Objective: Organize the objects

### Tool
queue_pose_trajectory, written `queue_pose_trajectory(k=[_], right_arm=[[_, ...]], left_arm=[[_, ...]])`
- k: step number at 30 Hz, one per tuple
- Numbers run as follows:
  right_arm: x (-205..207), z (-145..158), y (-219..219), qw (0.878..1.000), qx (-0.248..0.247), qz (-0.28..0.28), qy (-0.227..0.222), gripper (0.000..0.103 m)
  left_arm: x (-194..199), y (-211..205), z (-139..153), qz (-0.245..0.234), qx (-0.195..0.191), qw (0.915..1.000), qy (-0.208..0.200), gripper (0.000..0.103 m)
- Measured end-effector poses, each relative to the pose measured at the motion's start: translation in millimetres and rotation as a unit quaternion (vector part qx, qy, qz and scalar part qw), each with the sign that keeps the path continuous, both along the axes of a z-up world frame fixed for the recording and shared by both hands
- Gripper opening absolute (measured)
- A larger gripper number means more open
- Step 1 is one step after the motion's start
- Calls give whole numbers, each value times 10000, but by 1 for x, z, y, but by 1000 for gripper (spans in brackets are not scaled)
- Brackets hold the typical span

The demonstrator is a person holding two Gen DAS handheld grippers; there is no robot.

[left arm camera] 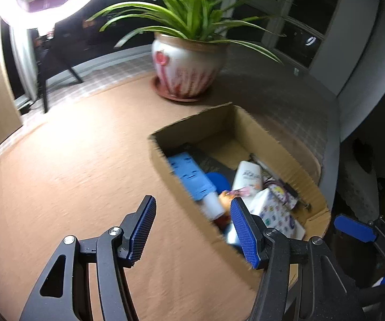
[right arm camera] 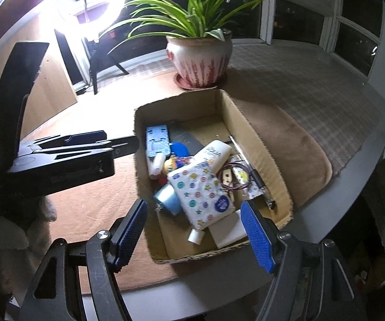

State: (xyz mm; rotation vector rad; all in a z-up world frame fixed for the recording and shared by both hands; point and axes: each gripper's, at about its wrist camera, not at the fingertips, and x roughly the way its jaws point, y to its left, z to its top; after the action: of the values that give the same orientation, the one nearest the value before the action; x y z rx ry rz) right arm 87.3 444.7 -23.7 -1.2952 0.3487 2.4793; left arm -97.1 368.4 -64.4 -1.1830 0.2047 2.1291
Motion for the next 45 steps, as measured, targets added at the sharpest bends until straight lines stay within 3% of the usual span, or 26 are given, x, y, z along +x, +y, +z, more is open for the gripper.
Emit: queue_pose_trajectory(k=[9, 18, 34, 45], right_arm=[[-19, 0, -32, 9991, -31, 417, -6, 69], [-41, 4, -76, 9952, -30, 977, 17, 69], [-72, 15, -162, 9832, 65, 1818, 134, 69], [-85, 24, -200, 9796, 180, 1988, 232, 69]], left_arm=[[-3, -74, 4, 718, -14, 9974, -76, 64], [11, -158, 10, 1457, -30, 9893, -84, 64], [56, -287, 35, 2662, -65, 9638, 148, 65], [78, -335, 47, 3165, -133, 9479, 341, 68]])
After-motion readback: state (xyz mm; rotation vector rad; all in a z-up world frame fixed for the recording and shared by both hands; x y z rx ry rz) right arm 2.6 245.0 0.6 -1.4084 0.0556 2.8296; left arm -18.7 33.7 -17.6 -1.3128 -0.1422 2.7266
